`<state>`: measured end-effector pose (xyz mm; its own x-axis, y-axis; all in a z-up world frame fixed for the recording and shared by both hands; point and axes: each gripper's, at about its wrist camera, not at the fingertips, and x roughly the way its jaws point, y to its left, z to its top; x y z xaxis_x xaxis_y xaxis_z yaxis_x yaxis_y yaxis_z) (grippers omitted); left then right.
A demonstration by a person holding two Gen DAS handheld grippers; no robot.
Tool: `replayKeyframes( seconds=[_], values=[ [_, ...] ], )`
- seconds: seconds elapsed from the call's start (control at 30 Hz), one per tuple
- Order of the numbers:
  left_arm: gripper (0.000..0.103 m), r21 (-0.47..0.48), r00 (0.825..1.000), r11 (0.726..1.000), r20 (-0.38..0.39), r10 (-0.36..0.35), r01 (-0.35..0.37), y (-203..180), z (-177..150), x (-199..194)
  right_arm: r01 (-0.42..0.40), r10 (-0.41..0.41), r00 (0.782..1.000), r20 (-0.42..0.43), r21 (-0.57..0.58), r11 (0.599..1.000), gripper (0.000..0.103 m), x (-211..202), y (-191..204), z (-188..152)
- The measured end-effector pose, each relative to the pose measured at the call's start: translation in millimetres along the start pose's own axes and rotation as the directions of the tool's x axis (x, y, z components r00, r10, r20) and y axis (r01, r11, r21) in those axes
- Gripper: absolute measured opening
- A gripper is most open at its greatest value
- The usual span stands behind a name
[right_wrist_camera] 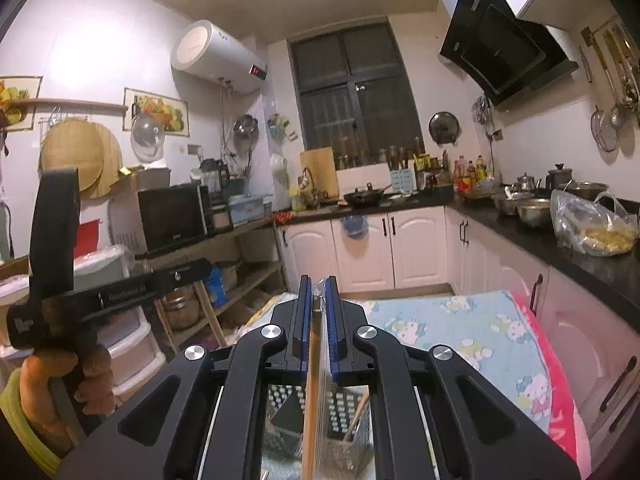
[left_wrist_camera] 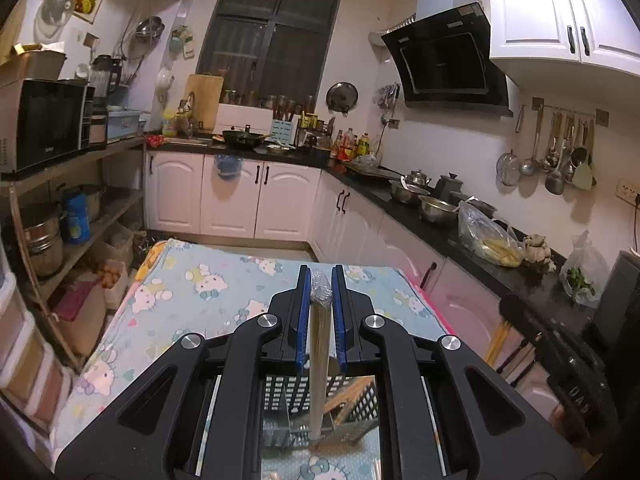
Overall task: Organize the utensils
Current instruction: 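Lift the held chopsticks in both tools up over the caddy, then lower the chopsticks into the caddy and open both tools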
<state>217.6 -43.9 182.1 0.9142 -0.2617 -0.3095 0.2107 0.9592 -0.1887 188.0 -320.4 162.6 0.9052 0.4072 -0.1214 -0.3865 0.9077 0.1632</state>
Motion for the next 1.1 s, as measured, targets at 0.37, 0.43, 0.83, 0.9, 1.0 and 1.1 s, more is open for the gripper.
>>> replayKeyframes(
  seconds=[0.37,0.43,0.83,0.9,1.0,1.1],
  values=[
    [0.005,0.013,1.000,1.000,0.020,0.024,-0.024,1,1,25,-0.012,0.010,0.998,0.054,0.028,1.000,0.007,20,-9,25],
    [0.005,0.010,0.999,1.000,0.019,0.025,-0.026,2,-2,31,-0.010,0.009,0.998,0.057,0.031,0.999,0.007,27,-9,28],
    [0.005,-0.001,0.999,0.999,0.012,0.040,-0.040,5,-18,52,0.040,-0.042,0.993,0.110,0.017,0.999,0.007,53,-16,20],
    [0.005,-0.001,0.999,0.999,0.012,0.038,-0.038,5,-22,55,0.051,-0.051,0.992,0.116,0.006,0.999,0.007,55,-17,15],
    [0.005,0.000,0.999,0.999,0.014,0.038,-0.038,5,-25,57,0.062,-0.060,0.991,0.123,-0.013,0.998,0.007,59,-17,6],
    [0.005,-0.004,0.999,0.999,0.022,0.038,-0.038,4,-29,59,0.077,-0.074,0.989,0.125,-0.023,0.997,0.007,64,-18,-3]
  ],
)
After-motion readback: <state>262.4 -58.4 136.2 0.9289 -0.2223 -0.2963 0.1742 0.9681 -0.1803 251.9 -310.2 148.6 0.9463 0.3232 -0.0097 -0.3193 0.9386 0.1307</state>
